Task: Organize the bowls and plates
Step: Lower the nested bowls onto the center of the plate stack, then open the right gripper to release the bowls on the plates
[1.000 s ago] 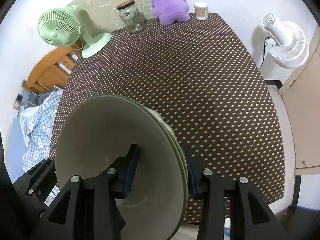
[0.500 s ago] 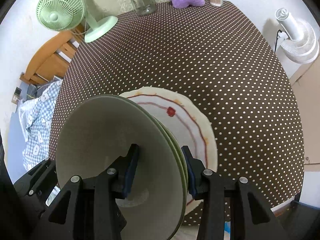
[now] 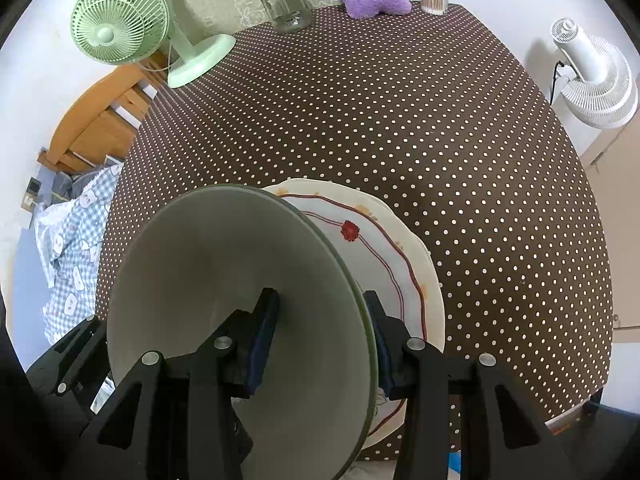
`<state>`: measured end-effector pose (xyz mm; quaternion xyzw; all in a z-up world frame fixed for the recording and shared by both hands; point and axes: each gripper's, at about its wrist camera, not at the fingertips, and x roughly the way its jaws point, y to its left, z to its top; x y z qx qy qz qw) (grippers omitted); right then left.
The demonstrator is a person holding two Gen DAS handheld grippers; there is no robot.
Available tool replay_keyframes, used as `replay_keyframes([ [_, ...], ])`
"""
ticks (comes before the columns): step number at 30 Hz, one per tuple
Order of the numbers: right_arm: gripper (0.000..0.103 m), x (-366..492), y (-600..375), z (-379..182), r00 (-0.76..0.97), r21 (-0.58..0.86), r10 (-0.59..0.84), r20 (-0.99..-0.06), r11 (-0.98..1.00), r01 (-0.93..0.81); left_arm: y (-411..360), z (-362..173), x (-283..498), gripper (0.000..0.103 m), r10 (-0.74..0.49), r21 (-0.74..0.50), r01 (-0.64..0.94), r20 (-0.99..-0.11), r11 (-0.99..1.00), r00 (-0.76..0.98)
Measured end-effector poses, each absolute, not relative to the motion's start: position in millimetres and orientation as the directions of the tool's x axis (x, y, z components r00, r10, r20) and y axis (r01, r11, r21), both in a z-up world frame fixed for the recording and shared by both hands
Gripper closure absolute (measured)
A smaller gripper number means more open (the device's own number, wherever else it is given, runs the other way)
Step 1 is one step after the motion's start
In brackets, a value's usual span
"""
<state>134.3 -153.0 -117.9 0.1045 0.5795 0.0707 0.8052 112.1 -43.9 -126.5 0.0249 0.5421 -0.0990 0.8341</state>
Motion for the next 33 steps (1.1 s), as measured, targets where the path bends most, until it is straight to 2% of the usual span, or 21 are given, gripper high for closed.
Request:
replay_keyframes([
  [2, 0.057, 133, -153, -118, 0.328, 0.248, 0.233, -0.915, 0.969, 0.004, -45, -127, 111, 0.048, -0.133, -0.06, 0.192, -0.909, 0.98, 0.395],
  [7, 0.054, 127, -153, -115, 0.338, 0.209, 0.198, -0.92, 0.978, -0.005, -43, -129, 109, 0.033, -0.12, -0.058, 0.17, -0.915, 0.984, 0.386],
  [12, 0.035, 122, -160, -109, 0.359, 0.196, 0.176, -0.917, 0.98, 0.02, -39, -122, 106, 0.025, -0.12, -0.061, 0.156, -0.907, 0.986, 0.405],
  [15, 0.029, 118, -164, -100, 0.392, 0.192, 0.165, -0.905, 0.981, 0.031, -37, -114, 104, 0.023, -0.119, -0.053, 0.162, -0.894, 0.985, 0.432],
  [23, 0.029, 104, -162, -70, 0.477, 0.165, 0.135, -0.868, 0.986, 0.022, -36, -88, 93, 0.019, -0.096, -0.019, 0.152, -0.85, 0.988, 0.519],
  [28, 0.029, 94, -165, -50, 0.539, 0.144, 0.121, -0.833, 0.99, 0.0, -32, -71, 82, 0.011, -0.059, -0.009, 0.086, -0.803, 0.996, 0.593],
  [33, 0.029, 87, -171, -33, 0.59, 0.127, 0.112, -0.8, 0.992, -0.015, -24, -54, 72, 0.01, -0.02, -0.016, 0.013, -0.764, 1.0, 0.645],
])
